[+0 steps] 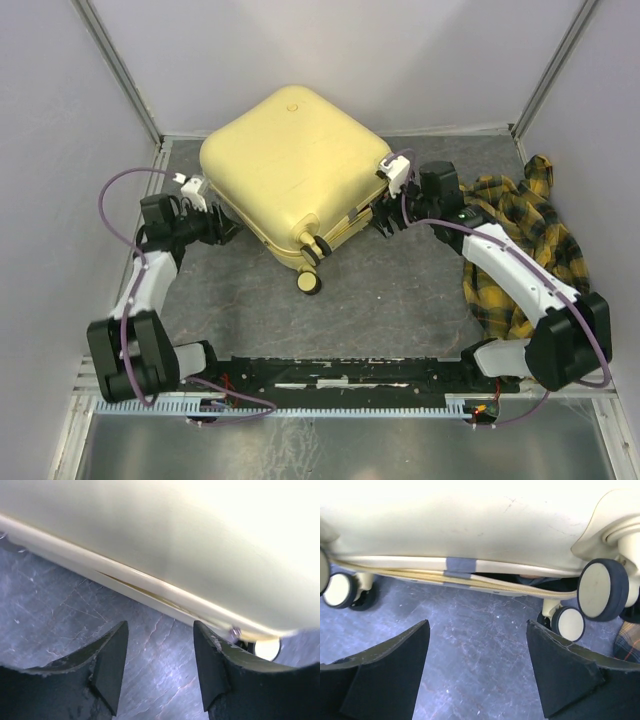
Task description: Pack the luggage
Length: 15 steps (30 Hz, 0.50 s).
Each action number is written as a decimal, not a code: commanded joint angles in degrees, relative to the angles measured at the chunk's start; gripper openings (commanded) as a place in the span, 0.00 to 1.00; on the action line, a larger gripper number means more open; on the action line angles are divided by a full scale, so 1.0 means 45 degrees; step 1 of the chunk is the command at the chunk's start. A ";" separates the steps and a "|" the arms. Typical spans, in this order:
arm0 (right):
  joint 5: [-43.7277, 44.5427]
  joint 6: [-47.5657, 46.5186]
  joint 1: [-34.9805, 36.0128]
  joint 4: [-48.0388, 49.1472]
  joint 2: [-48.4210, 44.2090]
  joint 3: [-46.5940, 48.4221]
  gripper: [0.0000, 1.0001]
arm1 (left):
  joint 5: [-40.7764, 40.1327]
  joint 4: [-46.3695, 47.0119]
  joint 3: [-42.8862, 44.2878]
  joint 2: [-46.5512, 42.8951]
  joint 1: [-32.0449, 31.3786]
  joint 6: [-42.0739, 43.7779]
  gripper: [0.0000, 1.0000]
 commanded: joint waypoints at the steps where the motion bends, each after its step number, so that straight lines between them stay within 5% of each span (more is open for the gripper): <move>1: -0.0964 0.0020 -0.0129 -0.2139 -0.0799 0.0172 0.86 | 0.1727 -0.1210 -0.1379 -0.2054 -0.0071 0.5101 0.63; 6: -0.1178 0.0665 -0.0126 -0.1983 -0.1153 -0.0084 0.88 | 0.1322 -0.0308 -0.2385 -0.2763 -0.0645 0.5483 0.65; 15: 0.0004 0.0760 -0.0158 -0.1792 -0.1308 -0.0250 0.88 | -0.2259 0.2070 -0.4383 -0.4567 -0.3102 0.5744 0.60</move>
